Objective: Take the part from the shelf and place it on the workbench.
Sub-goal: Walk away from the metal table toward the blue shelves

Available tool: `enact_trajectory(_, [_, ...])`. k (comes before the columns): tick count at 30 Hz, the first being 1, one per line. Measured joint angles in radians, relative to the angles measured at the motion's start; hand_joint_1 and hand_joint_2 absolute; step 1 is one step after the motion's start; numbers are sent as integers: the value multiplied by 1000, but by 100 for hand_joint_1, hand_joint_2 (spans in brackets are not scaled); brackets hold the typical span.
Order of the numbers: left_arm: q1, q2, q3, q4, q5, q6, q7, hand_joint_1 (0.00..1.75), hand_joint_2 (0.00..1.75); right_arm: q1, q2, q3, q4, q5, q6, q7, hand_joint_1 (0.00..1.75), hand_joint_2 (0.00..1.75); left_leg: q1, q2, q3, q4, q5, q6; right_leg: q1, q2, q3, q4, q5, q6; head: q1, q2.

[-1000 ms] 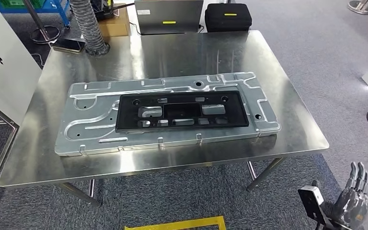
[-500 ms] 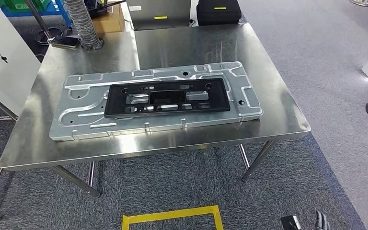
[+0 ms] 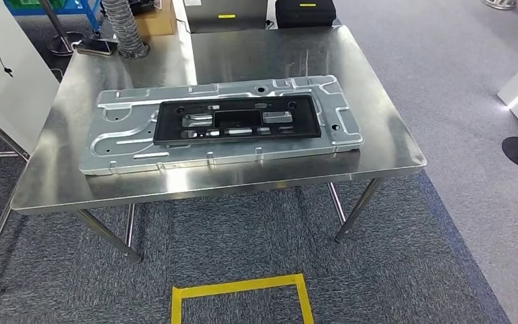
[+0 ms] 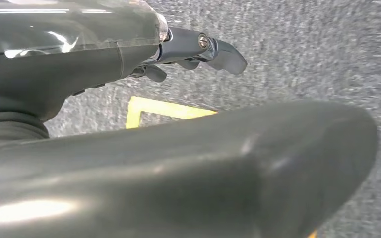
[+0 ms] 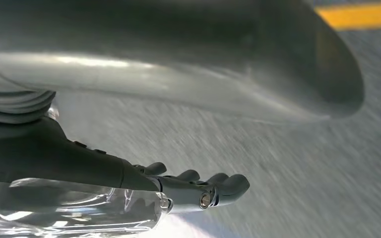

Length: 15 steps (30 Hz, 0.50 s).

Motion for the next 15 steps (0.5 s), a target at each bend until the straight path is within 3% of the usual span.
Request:
enact_trajectory(2, [0,2,0,0,-8,1,3,0,0,-2,6,0,6,-7,26,21,0,0,4,0,-19,13,9,-12,-4,2,102,-151,19,6,0,0])
enact_trajectory(4, [-2,4,0,0,-13,1,3,0,0,-4,11,0,10,-12,41,32,0,0,3,0,-28,18,20,-27,0,5,154,-243,2,-2,0,0])
enact_trajectory(7, [-3,5,-1,0,-18,-3,3,0,0,-5,17,0,15,-14,48,48,0,0,6,-1,-36,23,27,-48,5,4,144,-251,14,-32,0,0])
enact_trajectory(9, [-3,6,-2,0,-23,-6,2,0,0,-5,19,0,17,-14,48,55,0,0,8,-3,-59,81,-38,-54,6,0,126,-253,33,-53,0,0])
enact_trajectory(11, [-4,6,-3,0,-26,-8,1,0,0,-5,20,0,17,-14,49,57,0,0,8,-3,-94,206,-136,-55,14,-2,102,-251,52,-65,0,0])
enact_trajectory(12, [-5,6,-4,0,-28,-9,0,0,0,-5,20,0,17,-14,51,57,0,0,8,-3,-106,267,-164,-55,19,-2,88,-250,62,-67,0,0])
enact_trajectory(13, [-6,6,-4,0,-30,-9,-2,0,0,-5,20,0,18,-13,56,58,0,0,7,-3,-106,303,-168,-53,24,-2,74,-247,71,-69,0,0])
enact_trajectory(14, [-7,5,-5,0,-32,-10,-4,0,0,-5,20,0,18,-11,62,58,0,0,6,-3,-89,305,-151,-49,28,-2,60,-243,79,-70,0,0])
enact_trajectory(15, [-8,5,-5,0,-34,-10,-7,0,0,-5,20,0,18,-8,70,57,0,0,4,-4,-54,270,-123,-43,33,-2,46,-239,87,-70,0,0])
